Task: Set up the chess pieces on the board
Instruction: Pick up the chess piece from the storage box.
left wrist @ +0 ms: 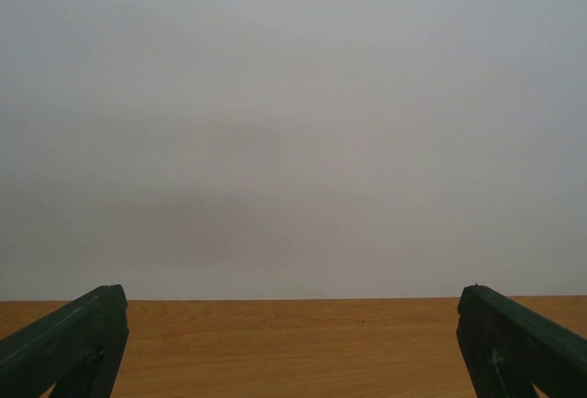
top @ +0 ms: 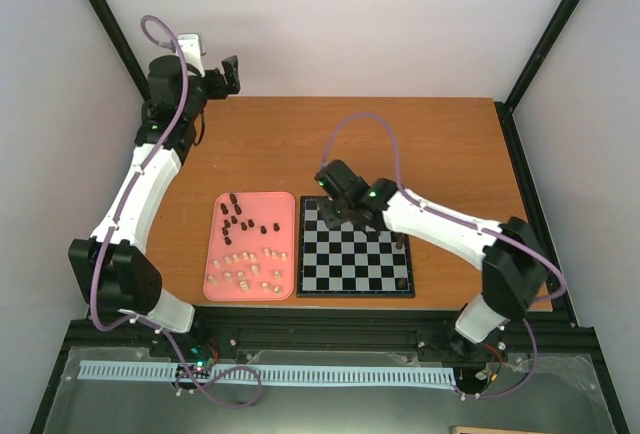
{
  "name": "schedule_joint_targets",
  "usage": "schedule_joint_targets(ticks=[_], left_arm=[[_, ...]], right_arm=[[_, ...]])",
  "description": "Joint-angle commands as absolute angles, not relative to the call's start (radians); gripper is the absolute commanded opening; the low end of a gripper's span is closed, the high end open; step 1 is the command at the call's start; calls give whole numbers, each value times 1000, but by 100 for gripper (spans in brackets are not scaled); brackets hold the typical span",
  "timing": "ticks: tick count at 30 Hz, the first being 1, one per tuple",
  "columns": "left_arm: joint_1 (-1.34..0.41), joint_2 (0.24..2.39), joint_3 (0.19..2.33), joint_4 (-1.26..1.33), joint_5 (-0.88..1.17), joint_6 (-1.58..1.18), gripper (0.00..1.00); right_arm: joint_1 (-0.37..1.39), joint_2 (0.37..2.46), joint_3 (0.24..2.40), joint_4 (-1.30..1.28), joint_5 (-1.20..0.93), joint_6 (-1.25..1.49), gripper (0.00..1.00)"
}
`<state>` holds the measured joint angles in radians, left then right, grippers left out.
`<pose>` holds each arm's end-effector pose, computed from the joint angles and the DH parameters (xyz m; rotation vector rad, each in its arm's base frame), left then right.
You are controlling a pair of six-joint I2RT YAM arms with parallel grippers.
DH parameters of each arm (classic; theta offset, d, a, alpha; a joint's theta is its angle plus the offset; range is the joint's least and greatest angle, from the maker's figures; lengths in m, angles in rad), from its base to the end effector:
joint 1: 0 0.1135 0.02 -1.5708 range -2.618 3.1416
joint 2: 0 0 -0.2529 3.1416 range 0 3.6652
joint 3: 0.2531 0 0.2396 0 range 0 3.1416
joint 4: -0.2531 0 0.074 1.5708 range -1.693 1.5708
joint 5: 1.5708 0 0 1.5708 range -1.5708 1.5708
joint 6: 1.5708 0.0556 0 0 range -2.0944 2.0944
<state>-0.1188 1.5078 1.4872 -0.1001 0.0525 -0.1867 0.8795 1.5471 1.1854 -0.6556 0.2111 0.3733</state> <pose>0.3629 -0.0463 0.4055 -0.0181 1.6986 -0.2730 0.2128 0.2389 0.2312 -0.5677 2.5031 0.2070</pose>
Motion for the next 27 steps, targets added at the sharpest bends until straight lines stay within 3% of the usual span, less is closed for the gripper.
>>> schedule_joint_targets(ticks=[1, 16, 27], left_arm=[[-121, 1472, 1486, -65, 53, -195, 100], [-121, 1451, 1471, -54, 62, -198, 100], [-121, 1406, 1455, -60, 43, -180, 100]], right_arm=[[887, 1688, 1330, -512, 135, 193, 50], [894, 2213, 1865, -442, -157, -21, 51], [921, 2436, 2144, -527, -282, -109, 52]])
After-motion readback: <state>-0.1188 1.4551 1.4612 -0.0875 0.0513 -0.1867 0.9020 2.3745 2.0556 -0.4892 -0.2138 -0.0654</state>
